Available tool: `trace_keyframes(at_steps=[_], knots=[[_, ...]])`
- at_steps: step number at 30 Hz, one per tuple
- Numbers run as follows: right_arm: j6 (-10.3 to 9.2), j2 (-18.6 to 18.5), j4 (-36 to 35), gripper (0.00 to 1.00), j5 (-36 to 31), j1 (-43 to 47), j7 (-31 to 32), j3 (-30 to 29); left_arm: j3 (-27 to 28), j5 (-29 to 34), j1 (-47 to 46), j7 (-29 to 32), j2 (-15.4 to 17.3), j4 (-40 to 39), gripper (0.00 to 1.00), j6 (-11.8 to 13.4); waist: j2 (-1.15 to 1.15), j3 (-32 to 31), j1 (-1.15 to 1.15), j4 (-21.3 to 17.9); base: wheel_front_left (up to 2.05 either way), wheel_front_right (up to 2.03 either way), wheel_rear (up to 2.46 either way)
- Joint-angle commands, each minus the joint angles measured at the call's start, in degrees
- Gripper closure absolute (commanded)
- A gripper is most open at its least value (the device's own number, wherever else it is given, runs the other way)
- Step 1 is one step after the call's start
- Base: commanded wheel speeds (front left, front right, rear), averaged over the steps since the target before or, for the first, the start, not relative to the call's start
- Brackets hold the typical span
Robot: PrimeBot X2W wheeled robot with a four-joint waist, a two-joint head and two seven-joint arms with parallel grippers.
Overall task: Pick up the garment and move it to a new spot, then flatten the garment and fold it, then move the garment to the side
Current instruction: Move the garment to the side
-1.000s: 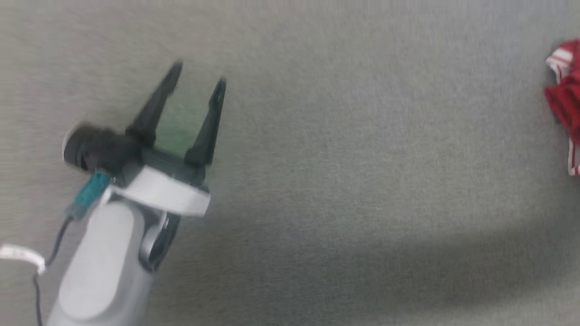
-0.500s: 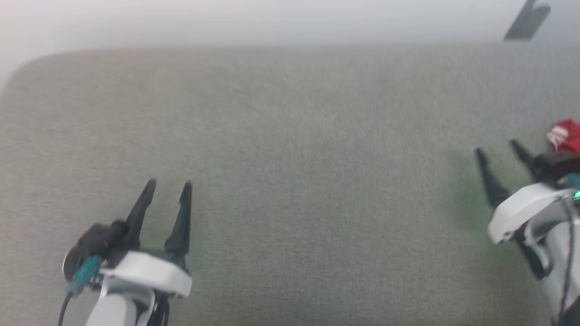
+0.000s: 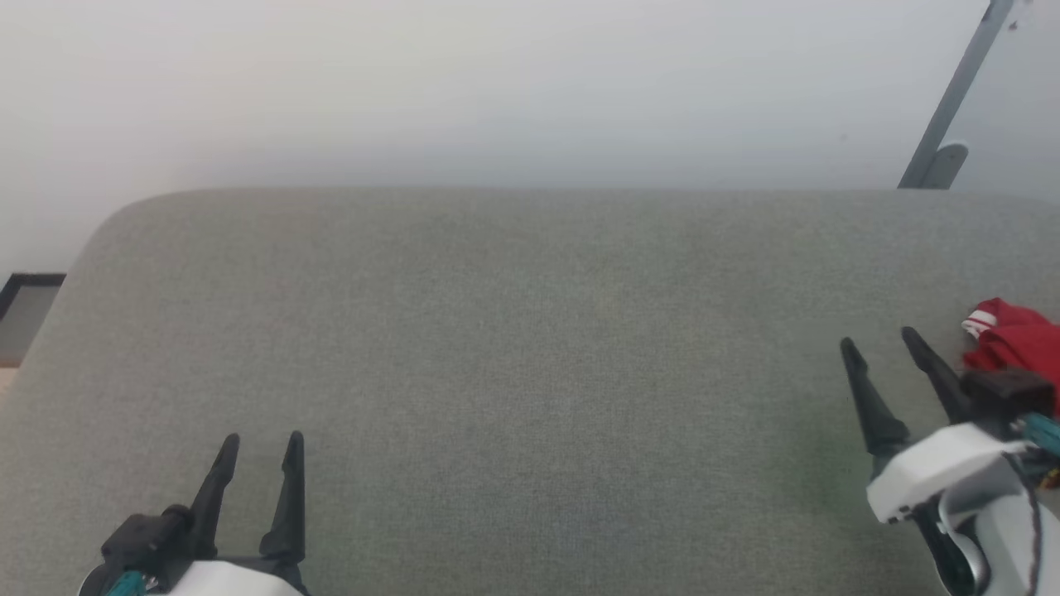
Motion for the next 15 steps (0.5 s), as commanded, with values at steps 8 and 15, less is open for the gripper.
trace_keyframes(at_steps=[8, 15], knots=[[-0.08, 1.11, -6.75, 0.0, -0.48, 7.31, -0.3, -6.08, 0.65, 0.75, 3.26, -0.23, -0.08, -2.73, 0.0, -0.09, -0.01, -1.05, 0.0, -0.1, 0.0, 0.0, 0.0], [-0.08, 2.25, -12.74, 0.0, -1.06, 13.37, 0.69, -10.54, 1.19, 1.24, 6.94, -0.23, -0.24, -5.65, 0.0, -0.09, -0.01, -1.42, 0.0, 0.08, 0.0, 0.0, 0.0]])
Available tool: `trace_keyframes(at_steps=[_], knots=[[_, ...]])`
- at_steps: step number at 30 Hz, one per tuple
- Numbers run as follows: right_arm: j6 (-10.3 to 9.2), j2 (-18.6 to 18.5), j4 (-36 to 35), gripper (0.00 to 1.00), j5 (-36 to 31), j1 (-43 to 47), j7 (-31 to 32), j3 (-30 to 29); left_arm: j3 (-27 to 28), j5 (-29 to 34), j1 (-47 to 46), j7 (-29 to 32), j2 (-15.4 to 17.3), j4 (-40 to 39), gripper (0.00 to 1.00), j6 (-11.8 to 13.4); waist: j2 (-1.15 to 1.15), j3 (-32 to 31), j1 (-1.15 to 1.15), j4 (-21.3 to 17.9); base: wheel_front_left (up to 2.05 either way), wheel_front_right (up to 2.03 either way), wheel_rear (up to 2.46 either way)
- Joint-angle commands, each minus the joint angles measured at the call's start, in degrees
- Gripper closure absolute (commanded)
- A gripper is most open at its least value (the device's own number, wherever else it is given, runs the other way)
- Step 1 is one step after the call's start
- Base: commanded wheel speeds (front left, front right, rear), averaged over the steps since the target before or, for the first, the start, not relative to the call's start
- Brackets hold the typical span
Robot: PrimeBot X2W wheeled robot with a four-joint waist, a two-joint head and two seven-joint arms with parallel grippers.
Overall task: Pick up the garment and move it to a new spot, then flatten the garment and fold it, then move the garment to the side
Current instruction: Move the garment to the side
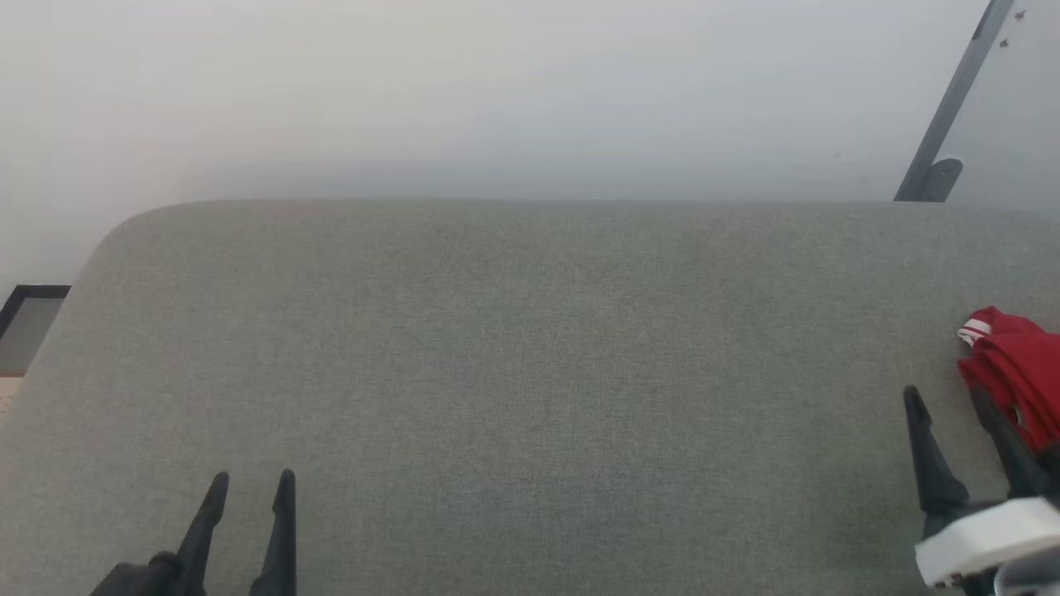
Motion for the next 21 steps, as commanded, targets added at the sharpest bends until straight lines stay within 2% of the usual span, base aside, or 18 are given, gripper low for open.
trace_keyframes(at_steps=[1, 10, 21], knots=[[-0.08, 0.55, -1.35, 0.0, -0.69, 1.53, 0.45, -0.7, 0.45, 0.52, 1.16, -0.23, 0.0, -0.77, 0.0, -0.09, 0.0, -0.15, 0.0, 0.08, 0.0, 0.0, 0.0], [-0.08, 2.87, -7.65, 0.0, -1.65, 6.23, 2.85, -4.67, 1.17, 1.41, 3.08, -0.23, -0.58, -3.02, 0.0, -0.09, 0.0, -0.64, 0.0, 0.3, 0.0, 0.0, 0.0], [-0.08, 4.08, -9.57, 0.0, -1.44, 6.98, 3.86, -5.42, 0.88, 1.43, 2.26, -0.23, -0.75, -3.05, 0.0, -0.09, 0.0, -0.39, 0.0, 0.15, 0.0, 0.0, 0.0]])
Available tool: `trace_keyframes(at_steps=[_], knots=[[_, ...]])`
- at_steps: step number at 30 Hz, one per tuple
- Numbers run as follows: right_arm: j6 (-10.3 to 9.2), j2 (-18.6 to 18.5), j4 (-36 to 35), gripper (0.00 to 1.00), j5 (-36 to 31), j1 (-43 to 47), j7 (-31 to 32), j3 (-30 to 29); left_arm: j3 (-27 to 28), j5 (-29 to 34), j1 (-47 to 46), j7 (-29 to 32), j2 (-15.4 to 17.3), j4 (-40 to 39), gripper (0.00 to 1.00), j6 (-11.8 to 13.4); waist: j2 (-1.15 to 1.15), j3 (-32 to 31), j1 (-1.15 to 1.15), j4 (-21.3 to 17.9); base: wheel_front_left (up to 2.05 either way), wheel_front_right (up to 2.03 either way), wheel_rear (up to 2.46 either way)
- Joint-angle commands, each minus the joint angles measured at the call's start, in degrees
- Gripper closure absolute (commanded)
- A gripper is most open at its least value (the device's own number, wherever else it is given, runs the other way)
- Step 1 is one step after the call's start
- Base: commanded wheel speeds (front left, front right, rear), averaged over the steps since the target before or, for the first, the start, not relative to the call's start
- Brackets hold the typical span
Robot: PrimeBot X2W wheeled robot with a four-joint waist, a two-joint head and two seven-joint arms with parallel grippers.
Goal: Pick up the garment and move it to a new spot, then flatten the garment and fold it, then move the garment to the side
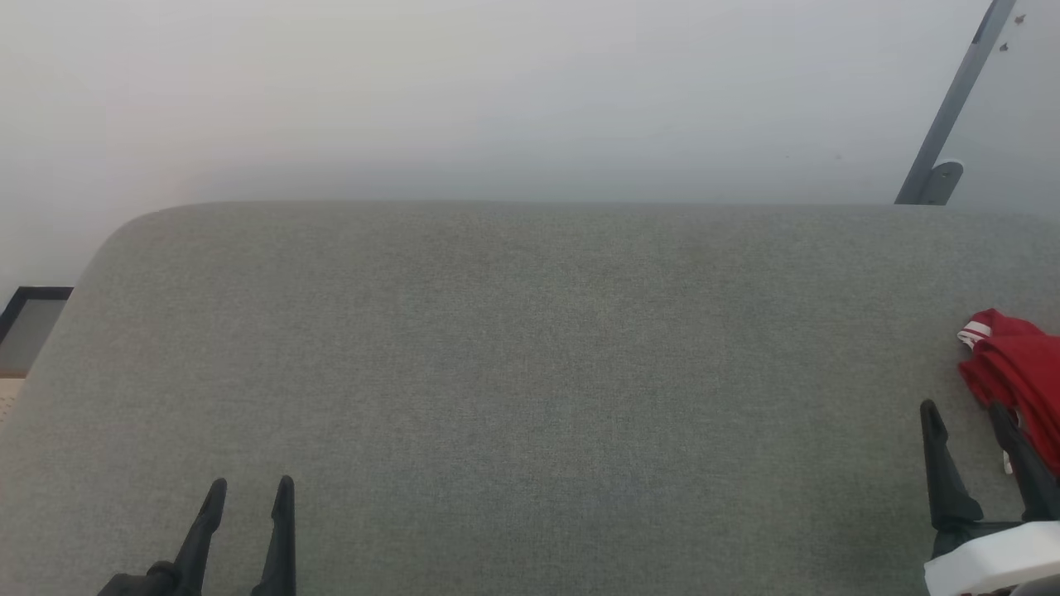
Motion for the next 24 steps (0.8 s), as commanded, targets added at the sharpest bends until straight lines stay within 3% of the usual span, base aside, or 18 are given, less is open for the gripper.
trace_keyframes(at_steps=[1, 18, 19, 24], knots=[[-0.08, 0.29, -0.31, 0.0, 0.13, 0.51, 0.2, -0.03, 0.02, 0.45, -0.22, -0.23, -0.08, -0.11, 0.0, -0.09, 0.0, -0.01, 0.0, -0.02, 0.0, 0.0, 0.0], [-0.08, 0.71, -0.45, 0.0, 0.79, 0.21, 0.3, 0.28, 0.69, -0.46, -0.15, -0.23, -0.43, -0.29, 0.0, -0.09, 0.0, 0.19, 0.0, -0.23, 0.0, 0.0, 0.0], [0.0, 0.57, -0.31, 1.0, 0.53, 0.01, 0.21, 0.34, 0.56, -0.25, -0.01, 0.0, -0.3, -0.14, 1.0, 0.0, 0.0, 0.21, 0.0, -0.23, 0.0, 0.0, 0.0], [0.0, 1.54, 1.51, 1.0, 2.5, -0.12, 0.78, 0.59, 0.23, -2.41, -0.21, 0.53, -0.87, 1.48, 1.0, 0.01, 0.0, 0.28, 0.0, -0.31, 0.0, 0.0, 0.0]])
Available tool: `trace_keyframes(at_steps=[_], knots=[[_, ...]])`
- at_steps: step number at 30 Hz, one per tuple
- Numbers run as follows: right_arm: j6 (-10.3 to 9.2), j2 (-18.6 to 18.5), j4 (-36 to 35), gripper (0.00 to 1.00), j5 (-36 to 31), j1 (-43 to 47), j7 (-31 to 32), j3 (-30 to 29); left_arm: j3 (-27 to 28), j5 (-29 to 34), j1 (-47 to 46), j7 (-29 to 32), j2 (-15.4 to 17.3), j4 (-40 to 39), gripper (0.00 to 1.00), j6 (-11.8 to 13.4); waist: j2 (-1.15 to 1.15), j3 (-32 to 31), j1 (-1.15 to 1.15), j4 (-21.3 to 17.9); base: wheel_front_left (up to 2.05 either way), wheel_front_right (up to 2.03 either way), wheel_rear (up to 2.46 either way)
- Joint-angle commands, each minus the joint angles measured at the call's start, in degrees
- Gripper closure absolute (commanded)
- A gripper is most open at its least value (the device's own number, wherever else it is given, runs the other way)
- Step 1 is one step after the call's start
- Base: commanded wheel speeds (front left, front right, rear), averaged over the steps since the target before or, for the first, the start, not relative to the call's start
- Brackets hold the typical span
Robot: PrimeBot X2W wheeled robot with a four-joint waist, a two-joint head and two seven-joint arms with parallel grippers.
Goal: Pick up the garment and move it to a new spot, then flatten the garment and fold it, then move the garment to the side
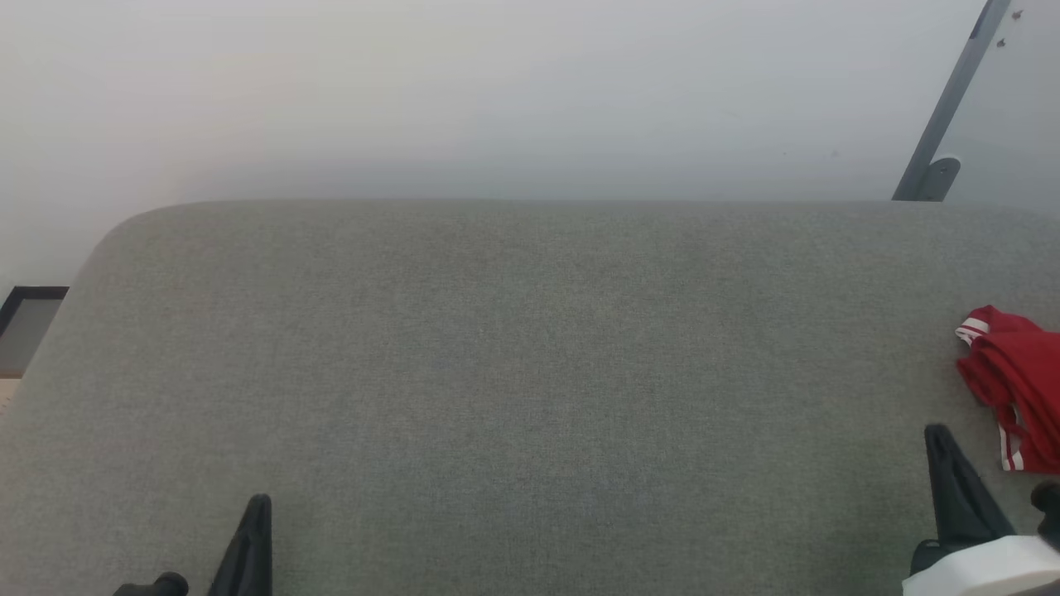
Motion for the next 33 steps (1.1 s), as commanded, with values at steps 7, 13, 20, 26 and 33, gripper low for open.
trace_keyframes(at_steps=[7, 13, 20, 26, 33], knots=[[-0.01, 0.46, 0.05, 1.0, 7.92, -1.95, 1.78, -0.37, 0.09, -8.52, -2.45, 2.07, 0.17, 0.34, 1.0, 0.01, 0.0, 0.09, 0.0, -0.21, 0.0, 0.0, 0.0], [-0.01, 1.16, 0.59, 1.0, 13.33, -2.79, 3.03, -0.38, 0.08, -14.39, -3.96, 3.58, -0.07, 1.32, 1.0, -0.01, 0.0, 0.16, 0.0, -0.38, 0.0, 0.0, 0.0], [-0.01, 1.89, 1.21, 1.0, 19.16, -3.7, 4.37, -0.4, 0.1, -20.65, -5.55, 5.21, -0.35, 2.3, 1.0, -0.02, 0.0, 0.25, 0.0, -0.58, 0.0, 0.0, 0.0], [-0.02, 2.51, 1.68, 1.0, 23.81, -4.43, 5.47, -0.43, 0.13, -25.62, -6.76, 6.54, -0.6, 2.96, 1.0, -0.03, 0.0, 0.33, 0.0, -0.76, 0.0, 0.0, 0.0], [-0.02, 3.18, 2.26, 1.0, 28.88, -5.27, 6.68, -0.48, 0.19, -31.05, -8.06, 7.99, -0.89, 3.71, 1.0, -0.04, 0.0, 0.42, 0.0, -0.96, 0.0, 0.0, 0.0]])
